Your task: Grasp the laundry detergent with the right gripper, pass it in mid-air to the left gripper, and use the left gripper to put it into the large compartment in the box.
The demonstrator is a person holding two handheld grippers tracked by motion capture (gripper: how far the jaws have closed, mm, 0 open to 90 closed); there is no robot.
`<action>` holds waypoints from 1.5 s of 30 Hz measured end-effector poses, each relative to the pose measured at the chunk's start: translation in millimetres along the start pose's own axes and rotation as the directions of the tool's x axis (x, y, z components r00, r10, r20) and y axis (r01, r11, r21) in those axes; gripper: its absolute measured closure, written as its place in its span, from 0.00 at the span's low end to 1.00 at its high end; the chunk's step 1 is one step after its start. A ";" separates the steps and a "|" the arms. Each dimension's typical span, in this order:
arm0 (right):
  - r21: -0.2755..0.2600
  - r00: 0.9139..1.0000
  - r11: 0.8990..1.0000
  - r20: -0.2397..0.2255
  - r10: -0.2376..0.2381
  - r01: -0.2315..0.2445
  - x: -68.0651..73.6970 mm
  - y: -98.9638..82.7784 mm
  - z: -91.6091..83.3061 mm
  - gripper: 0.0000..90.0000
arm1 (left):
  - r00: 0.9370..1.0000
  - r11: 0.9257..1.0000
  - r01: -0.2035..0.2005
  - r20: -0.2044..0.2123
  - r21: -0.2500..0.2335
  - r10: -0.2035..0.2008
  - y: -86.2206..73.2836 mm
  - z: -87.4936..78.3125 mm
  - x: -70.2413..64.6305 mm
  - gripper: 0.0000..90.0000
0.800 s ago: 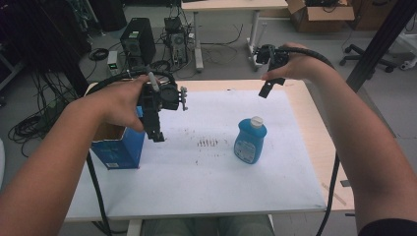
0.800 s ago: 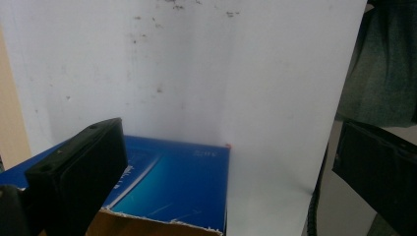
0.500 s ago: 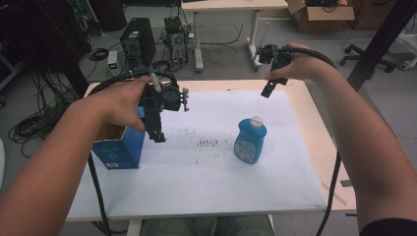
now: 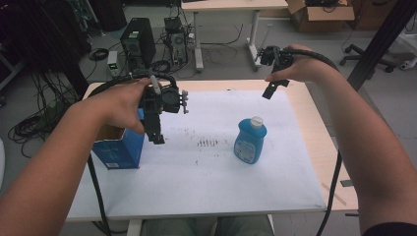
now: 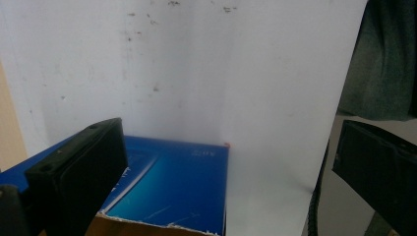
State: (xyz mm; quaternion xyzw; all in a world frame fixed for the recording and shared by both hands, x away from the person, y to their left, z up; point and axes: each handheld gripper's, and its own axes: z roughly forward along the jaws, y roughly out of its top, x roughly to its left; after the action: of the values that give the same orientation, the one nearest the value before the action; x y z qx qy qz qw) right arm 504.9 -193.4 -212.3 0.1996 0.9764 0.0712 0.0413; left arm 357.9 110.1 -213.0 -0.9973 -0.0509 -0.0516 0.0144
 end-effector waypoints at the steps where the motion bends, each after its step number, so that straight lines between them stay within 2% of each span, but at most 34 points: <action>1: 0.003 1.000 1.000 0.002 0.000 0.000 0.4 -0.9 0.1 0.05 | 1.000 1.000 0.003 0.003 -0.003 -0.003 -0.4 0.3 -0.4 0.00; 3: -0.001 1.000 1.000 0.000 0.005 -0.005 1.8 -3.5 1.2 0.05 | 1.000 1.000 0.002 0.006 -0.012 -0.002 -0.7 0.8 -1.4 0.00; 15: -0.021 0.999 0.999 0.005 0.032 -0.032 15.8 -24.3 1.3 0.05 | 1.000 1.000 -0.006 0.000 -0.001 0.006 1.1 5.6 -11.7 0.00; 28: -0.041 1.000 0.999 0.007 0.029 -0.029 34.0 -45.2 3.1 0.05 | 1.000 1.000 -0.008 0.000 -0.001 0.008 -0.2 13.4 -24.0 0.00; 33: -0.025 0.999 0.999 0.005 0.038 -0.038 35.3 -51.0 8.3 0.05 | 1.000 1.000 -0.009 -0.001 -0.004 0.009 -2.7 14.6 -26.8 0.00; 40: -0.036 0.999 0.998 0.010 0.053 -0.052 35.5 -60.2 10.9 0.05 | 1.000 1.000 -0.007 0.003 -0.002 0.007 -5.2 18.3 -30.2 0.00; 45: -0.035 0.999 0.998 0.014 0.046 -0.046 38.8 -66.6 14.1 0.05 | 1.000 1.000 -0.010 0.004 0.007 0.010 -6.0 20.7 -32.4 0.00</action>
State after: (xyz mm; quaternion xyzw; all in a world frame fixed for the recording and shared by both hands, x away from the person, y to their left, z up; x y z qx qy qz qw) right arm 445.3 -237.0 -238.6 0.2218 0.9698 0.0877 0.0506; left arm 327.3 113.6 -236.8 -0.9976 -0.0459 -0.0496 0.0180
